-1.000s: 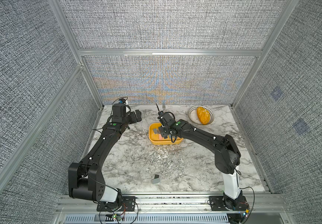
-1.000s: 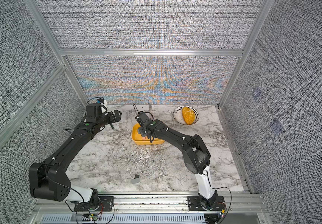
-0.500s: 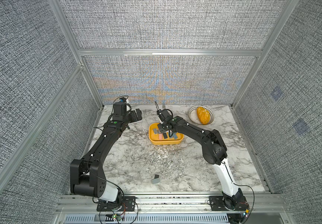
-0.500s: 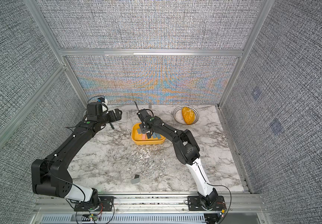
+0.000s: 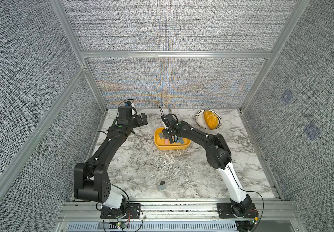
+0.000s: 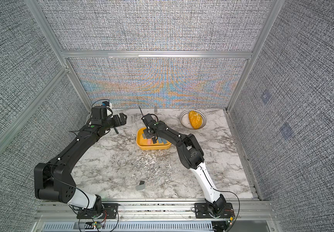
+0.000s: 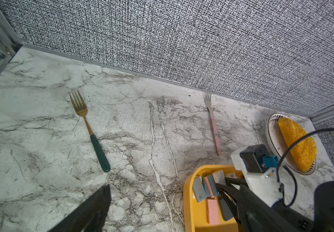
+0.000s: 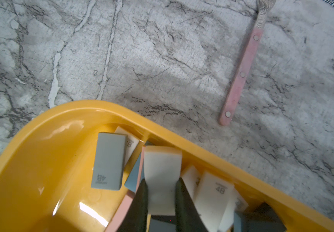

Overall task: Put the eraser in the storage box
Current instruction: Place the eraser in the storage box.

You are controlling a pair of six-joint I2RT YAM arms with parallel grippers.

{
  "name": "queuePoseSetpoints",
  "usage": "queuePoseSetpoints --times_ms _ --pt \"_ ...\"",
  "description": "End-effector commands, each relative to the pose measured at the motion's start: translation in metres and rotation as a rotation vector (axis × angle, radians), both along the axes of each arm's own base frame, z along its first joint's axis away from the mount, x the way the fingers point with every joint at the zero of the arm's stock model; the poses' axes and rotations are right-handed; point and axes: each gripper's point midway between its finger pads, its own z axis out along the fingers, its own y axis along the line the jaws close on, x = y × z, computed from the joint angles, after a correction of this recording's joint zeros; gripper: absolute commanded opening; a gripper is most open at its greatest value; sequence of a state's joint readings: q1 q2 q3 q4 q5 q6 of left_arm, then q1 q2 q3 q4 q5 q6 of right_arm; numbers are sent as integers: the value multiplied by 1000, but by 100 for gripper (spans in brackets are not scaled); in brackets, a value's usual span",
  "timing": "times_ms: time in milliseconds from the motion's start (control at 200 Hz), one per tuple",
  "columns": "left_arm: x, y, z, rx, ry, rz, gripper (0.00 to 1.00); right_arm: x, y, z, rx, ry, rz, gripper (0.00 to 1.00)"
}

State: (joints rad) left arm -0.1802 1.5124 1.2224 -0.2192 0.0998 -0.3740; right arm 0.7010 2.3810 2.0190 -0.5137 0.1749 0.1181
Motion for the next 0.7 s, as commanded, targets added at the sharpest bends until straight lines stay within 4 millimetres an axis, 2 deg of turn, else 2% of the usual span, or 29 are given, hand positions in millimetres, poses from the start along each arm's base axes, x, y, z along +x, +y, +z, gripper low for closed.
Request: queuePoseSetpoints --times_ms 0,140,275,375,516,601,696 --pt "1 2 2 12 -7 5 100 -1 2 -3 -1 9 12 23" --pt "2 3 2 14 -6 5 100 0 3 -7 0 16 14 31" --pt "1 4 3 16 -8 7 100 0 5 -1 7 18 15 45" --pt "1 4 3 16 -8 8 100 -1 4 19 21 -5 16 49" --pt "0 4 4 16 -10 9 100 -9 -5 60 34 -69 19 52" --pt "-1 5 6 18 -14 11 100 -25 -13 78 17 -98 52 53" --pt "-3 6 9 18 -19 14 100 -55 -23 88 -26 -122 121 56"
